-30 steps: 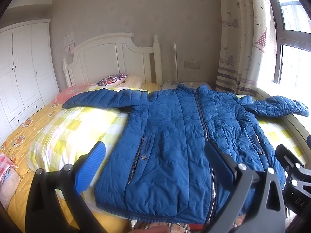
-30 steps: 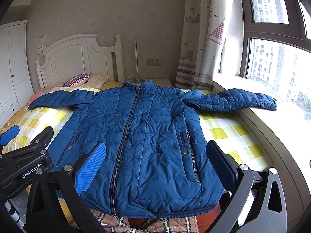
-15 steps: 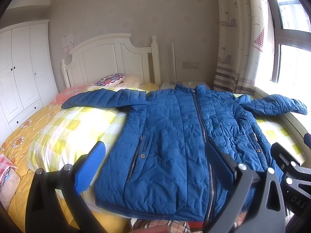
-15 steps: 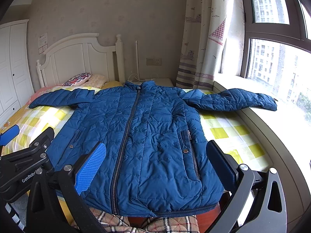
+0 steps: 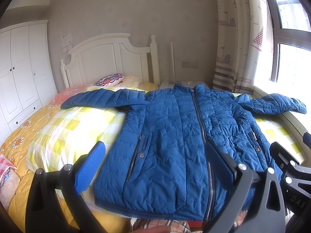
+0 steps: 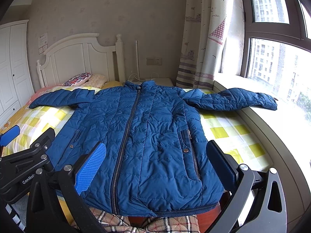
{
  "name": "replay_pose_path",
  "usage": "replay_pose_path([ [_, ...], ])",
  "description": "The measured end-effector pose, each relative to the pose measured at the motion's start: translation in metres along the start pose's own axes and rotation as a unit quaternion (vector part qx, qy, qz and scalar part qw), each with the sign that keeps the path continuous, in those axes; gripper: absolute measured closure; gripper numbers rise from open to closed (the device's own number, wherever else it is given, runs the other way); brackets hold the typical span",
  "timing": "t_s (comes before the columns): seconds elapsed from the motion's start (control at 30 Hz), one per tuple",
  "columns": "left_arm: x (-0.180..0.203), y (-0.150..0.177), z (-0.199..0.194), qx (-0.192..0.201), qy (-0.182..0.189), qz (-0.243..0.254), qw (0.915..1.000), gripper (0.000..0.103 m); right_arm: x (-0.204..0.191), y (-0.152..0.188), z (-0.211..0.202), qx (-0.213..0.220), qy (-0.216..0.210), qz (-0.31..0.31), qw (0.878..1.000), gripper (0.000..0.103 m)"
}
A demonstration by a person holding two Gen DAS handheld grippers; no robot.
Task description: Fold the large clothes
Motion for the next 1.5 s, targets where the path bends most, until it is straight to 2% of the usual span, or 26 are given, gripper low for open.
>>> replay_pose_path([
  [0.73,0.001,0.000,0.000,-0.001,0.000,0.000,1.0000,0.002,-0.002,0.007,0.002,-0.003,-0.002,0.001,1.000,0.004],
  [0.97,0.006,0.011,-0.001,-0.011,0.003,-0.002,0.9999,0.002,0.001,0.014,0.008,-0.012,0.000,0.006,1.000,0.004],
  [1.3,0.019,0.034,0.042,-0.060,0.014,0.009,0.9981,0.002,0.018,0.039,0.052,-0.058,0.012,0.026,0.998,0.004],
  [1.5,0.036,0.047,0.095,-0.103,0.016,0.024,0.9943,0.002,0.061,0.045,0.111,-0.094,0.050,0.056,0.993,0.004],
])
Point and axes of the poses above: each gripper's, at about its wrist camera, not at the fingertips, and z roughly the way its jaws point, x to its right, y to its underside, the point moved 7 cm from there along z, roughly the way its jaws point, and after that the axes turned 13 degrees about x, right-handed, at the moved point
